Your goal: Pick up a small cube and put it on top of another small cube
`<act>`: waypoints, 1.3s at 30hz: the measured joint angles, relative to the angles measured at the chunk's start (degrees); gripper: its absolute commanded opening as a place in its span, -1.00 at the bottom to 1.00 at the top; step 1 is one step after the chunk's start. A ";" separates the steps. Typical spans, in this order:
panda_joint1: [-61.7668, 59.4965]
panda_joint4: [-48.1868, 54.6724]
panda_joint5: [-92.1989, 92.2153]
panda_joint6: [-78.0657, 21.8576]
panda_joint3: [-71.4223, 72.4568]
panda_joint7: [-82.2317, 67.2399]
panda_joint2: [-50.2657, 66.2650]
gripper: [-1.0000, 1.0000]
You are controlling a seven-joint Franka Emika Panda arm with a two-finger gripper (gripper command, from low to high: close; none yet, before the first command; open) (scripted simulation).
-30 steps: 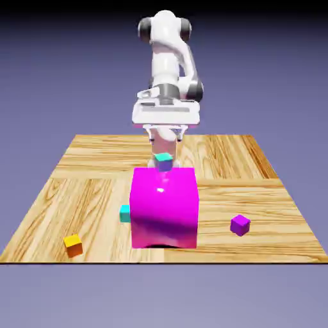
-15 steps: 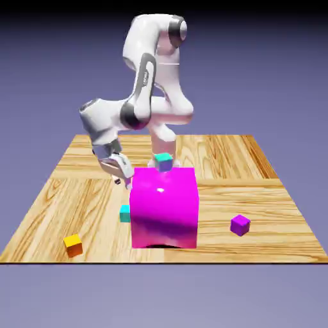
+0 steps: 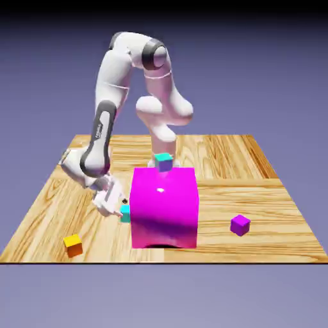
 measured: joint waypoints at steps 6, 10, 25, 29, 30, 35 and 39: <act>-0.08 1.02 -8.00 -8.90 -6.93 3.95 -8.02 -1.00; 2.65 2.96 -6.63 -18.87 -11.48 -1.18 -10.37 -1.00; 9.51 7.70 -17.29 -43.31 -7.83 -0.49 -26.98 -1.00; 8.81 7.90 -25.50 -44.41 0.46 6.86 -33.70 -1.00; 8.83 7.95 -27.55 -44.69 2.54 8.69 -35.38 -1.00; 8.60 7.96 -34.95 -44.80 10.30 15.66 -41.14 -1.00; 9.41 -0.34 -33.56 -37.53 11.67 14.85 -42.32 -1.00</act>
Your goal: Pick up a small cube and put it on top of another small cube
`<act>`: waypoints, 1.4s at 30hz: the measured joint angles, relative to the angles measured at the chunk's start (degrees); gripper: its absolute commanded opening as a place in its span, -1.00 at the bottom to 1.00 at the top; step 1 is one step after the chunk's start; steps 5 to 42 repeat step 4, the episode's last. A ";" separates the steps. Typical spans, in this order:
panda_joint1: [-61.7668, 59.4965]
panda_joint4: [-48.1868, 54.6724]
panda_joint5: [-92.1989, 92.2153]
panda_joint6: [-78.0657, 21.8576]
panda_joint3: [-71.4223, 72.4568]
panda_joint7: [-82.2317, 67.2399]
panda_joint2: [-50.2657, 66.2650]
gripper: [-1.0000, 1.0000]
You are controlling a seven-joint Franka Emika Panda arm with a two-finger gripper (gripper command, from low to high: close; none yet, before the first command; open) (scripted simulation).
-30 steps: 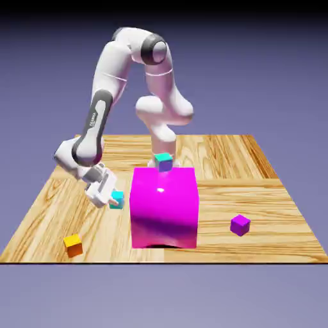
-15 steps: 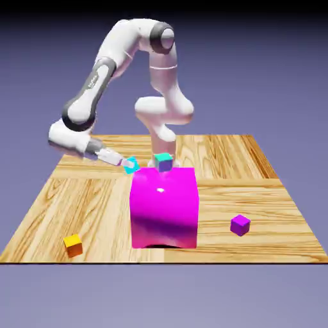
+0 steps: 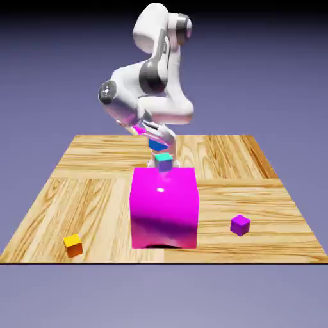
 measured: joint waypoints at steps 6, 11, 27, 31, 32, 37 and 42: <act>-0.02 0.19 -0.14 -0.20 -0.03 0.01 0.03 1.00; -0.02 0.19 -0.14 -0.20 -0.03 0.01 0.03 1.00; -0.02 0.19 -0.14 -0.20 -0.03 0.01 0.03 1.00; -0.02 0.19 -0.14 -0.20 -0.03 0.01 0.03 1.00; -0.02 0.19 -0.14 -0.20 -0.03 0.01 0.03 1.00; -0.02 0.19 -0.14 -0.20 -0.03 0.01 0.03 1.00; -0.02 0.19 -0.14 -0.20 -0.03 0.01 0.03 1.00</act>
